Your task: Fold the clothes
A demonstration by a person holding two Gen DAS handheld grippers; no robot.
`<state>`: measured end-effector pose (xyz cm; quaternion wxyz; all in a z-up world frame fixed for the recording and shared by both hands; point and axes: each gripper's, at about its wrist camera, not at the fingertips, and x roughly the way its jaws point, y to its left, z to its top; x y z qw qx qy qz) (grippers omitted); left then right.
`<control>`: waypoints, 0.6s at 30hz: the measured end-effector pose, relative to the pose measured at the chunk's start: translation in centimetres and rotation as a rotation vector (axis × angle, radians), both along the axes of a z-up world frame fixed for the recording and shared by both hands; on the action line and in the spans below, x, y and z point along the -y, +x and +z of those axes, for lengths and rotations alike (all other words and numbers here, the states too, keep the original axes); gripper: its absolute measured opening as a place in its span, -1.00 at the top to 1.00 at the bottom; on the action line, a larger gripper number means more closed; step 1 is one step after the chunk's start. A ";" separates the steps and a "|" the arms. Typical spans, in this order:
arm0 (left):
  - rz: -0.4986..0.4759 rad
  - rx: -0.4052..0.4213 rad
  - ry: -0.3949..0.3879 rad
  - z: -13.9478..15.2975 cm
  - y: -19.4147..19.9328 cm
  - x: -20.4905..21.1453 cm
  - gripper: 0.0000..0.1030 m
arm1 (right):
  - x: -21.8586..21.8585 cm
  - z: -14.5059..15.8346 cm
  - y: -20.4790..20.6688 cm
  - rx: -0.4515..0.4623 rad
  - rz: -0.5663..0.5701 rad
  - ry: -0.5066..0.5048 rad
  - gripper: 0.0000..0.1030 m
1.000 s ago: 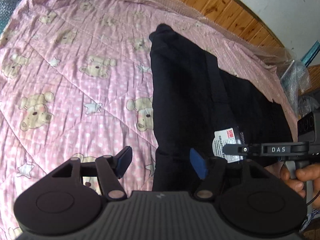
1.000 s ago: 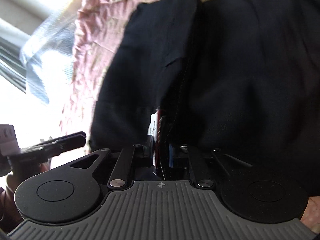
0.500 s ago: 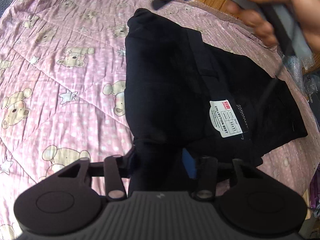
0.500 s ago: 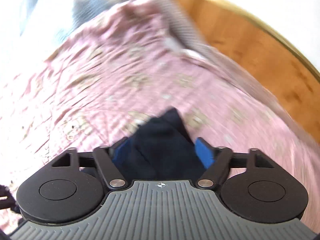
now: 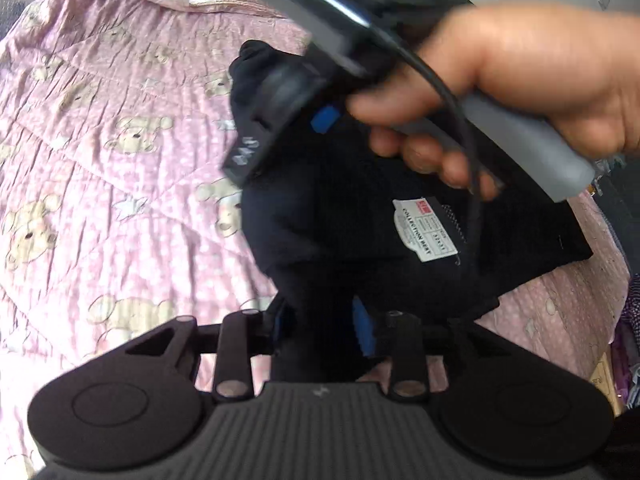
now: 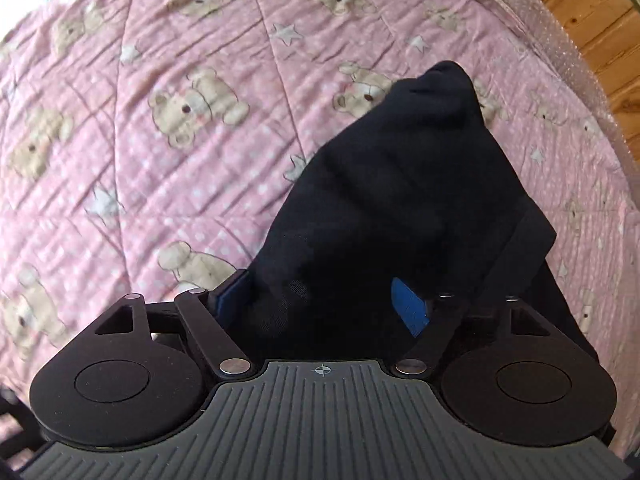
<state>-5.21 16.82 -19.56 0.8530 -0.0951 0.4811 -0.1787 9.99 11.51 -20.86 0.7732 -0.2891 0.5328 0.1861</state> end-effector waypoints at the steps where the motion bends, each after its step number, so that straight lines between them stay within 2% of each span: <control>1: 0.015 -0.013 -0.033 0.1 0.2 -1.3 0.32 | 0.8 0.7 -0.3 -0.007 -0.016 0.035 -0.16; 2: 0.046 -0.016 -0.070 0.6 1.3 -2.2 0.29 | 1.5 1.4 -0.7 -0.011 -0.030 0.068 0.33; 3: 0.078 -0.018 -0.107 1.0 2.3 -3.1 0.26 | 2.1 2.1 -1.1 0.022 -0.026 0.081 0.66; 4: 0.109 -0.021 -0.145 1.4 3.4 -4.0 0.20 | 2.7 2.9 -1.6 0.055 -0.023 0.095 0.82; 6: 0.172 -0.027 -0.219 2.2 5.5 -5.8 0.10 | 4.1 4.0 -2.2 0.097 -0.038 0.137 0.87; 10: 0.283 -0.043 -0.376 4.0 10.1 -8.7 -0.32 | 7.7 5.6 -2.5 0.133 -0.139 0.270 0.93; 13: 0.241 -0.085 -0.487 2.7 15.4 -6.6 -0.46 | 9.7 6.1 -3.0 0.151 -0.189 0.358 0.93; 16: 0.196 -0.124 -0.580 0.7 20.2 -4.7 -0.46 | 11.1 6.5 -3.8 0.187 -0.240 0.369 0.94; 18: 0.165 -0.150 -0.642 -0.7 23.5 -3.4 -0.45 | 11.9 6.7 -4.4 0.206 -0.278 0.339 0.94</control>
